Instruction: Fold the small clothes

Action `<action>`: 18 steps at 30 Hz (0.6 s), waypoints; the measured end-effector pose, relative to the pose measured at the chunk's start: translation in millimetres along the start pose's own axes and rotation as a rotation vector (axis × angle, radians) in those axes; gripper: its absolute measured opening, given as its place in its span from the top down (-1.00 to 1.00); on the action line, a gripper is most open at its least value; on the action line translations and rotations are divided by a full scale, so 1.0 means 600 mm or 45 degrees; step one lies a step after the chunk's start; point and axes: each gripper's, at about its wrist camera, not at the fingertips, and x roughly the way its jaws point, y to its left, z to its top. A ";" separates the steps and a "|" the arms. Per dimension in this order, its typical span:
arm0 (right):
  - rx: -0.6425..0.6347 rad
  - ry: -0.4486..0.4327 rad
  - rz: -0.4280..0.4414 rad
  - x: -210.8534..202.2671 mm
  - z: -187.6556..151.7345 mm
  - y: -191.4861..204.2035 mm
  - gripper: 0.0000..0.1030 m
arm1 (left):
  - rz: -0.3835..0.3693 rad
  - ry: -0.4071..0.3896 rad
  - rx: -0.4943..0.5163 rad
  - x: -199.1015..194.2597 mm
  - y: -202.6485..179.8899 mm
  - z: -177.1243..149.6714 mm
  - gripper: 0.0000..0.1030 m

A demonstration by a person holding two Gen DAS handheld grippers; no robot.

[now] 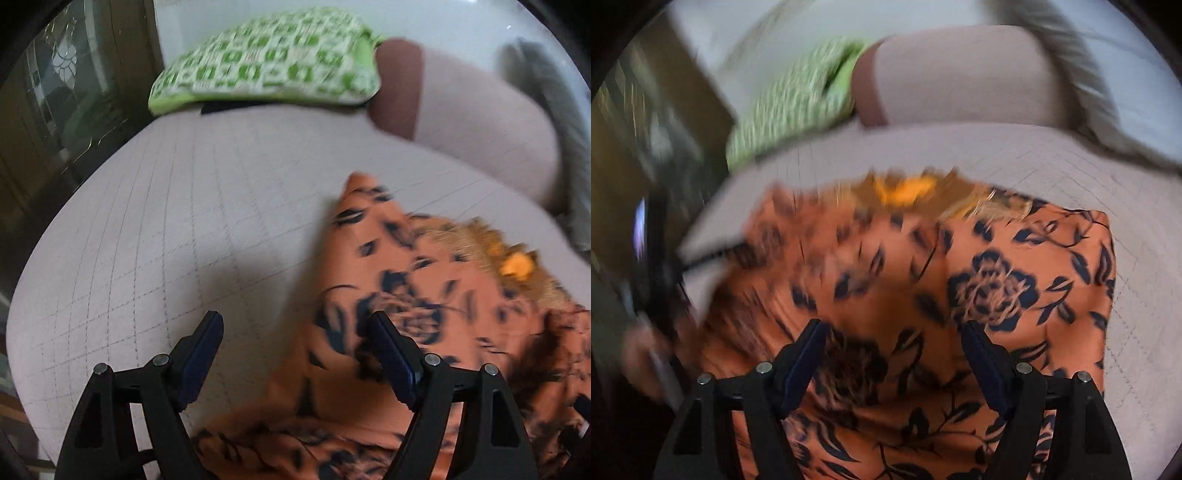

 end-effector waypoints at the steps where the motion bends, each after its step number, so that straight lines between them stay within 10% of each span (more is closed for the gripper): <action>1: -0.031 0.018 -0.075 0.019 -0.008 0.013 -0.53 | 0.010 0.019 -0.006 0.009 0.001 0.002 -0.58; 4: -0.018 0.066 -0.146 0.064 -0.015 0.022 -0.33 | -0.001 0.058 -0.015 0.020 -0.004 0.005 -0.58; 6: -0.016 0.043 -0.157 0.066 -0.010 0.026 0.45 | 0.005 0.055 0.015 0.019 -0.010 0.006 -0.58; 11: 0.308 -0.159 -0.022 0.001 0.019 -0.047 0.58 | -0.001 0.063 0.037 0.021 -0.017 0.006 -0.58; 18: 1.331 -0.239 0.271 -0.029 -0.073 -0.311 0.48 | 0.018 0.087 0.064 0.024 -0.021 0.000 -0.58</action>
